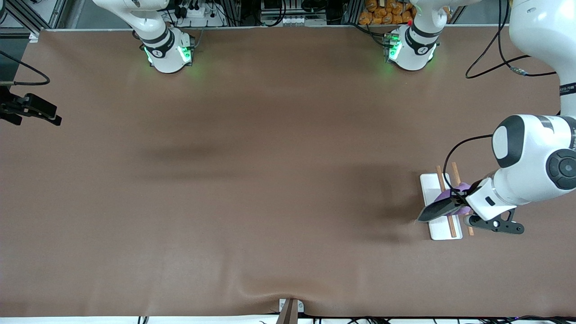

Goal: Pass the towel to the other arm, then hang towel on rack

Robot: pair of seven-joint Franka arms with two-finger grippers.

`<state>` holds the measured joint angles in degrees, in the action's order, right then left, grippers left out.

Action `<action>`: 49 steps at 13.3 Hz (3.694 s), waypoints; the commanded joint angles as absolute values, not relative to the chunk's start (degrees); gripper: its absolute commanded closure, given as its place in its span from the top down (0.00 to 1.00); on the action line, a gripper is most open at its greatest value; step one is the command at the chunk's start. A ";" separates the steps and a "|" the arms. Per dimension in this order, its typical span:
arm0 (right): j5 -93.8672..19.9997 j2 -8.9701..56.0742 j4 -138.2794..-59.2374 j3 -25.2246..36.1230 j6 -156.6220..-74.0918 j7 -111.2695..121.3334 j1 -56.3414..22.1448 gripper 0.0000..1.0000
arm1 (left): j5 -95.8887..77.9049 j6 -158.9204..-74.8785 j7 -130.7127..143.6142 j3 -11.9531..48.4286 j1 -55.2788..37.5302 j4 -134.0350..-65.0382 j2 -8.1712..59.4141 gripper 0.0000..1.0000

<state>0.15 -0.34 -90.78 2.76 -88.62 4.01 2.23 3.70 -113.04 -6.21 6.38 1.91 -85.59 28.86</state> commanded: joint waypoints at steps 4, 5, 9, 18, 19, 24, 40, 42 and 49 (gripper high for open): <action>0.44 -0.62 -90.61 2.29 -87.89 3.52 2.99 1.00 | 5.27 -113.47 -6.94 6.33 3.52 -87.45 28.83 0.04; 0.35 -0.62 -90.62 2.29 -87.72 1.69 2.99 1.00 | 5.19 -113.47 -6.86 6.42 3.60 -87.45 28.83 0.28; 0.35 -0.70 -90.62 2.37 -86.92 -1.06 3.08 1.00 | 5.19 -112.68 -7.12 6.33 4.39 -87.10 27.43 1.00; 0.44 -0.62 -90.53 2.29 -87.19 -0.26 3.52 1.00 | 4.31 -100.04 -6.33 7.03 4.48 -83.42 17.23 1.00; 0.44 -0.53 -90.53 2.29 -87.27 -0.18 3.43 1.00 | 4.13 -98.19 -6.15 7.12 4.48 -82.45 16.44 1.00; 0.53 -0.61 -90.53 2.28 -87.19 0.79 3.25 1.00 | 0.89 -93.52 -2.05 7.21 4.48 -81.65 10.56 1.00; 0.70 -0.62 -90.62 2.29 -87.01 0.79 3.25 1.00 | -1.23 -90.61 13.18 8.71 2.82 -90.62 -0.61 1.00; 0.70 -0.53 -90.62 2.29 -87.36 0.79 3.34 1.00 | -0.97 -89.13 13.18 7.22 1.50 -90.27 -0.62 1.00; 0.53 -0.53 -90.70 2.20 -87.36 0.79 3.34 1.00 | 0.87 -85.87 12.83 6.24 0.44 -89.92 -2.29 1.00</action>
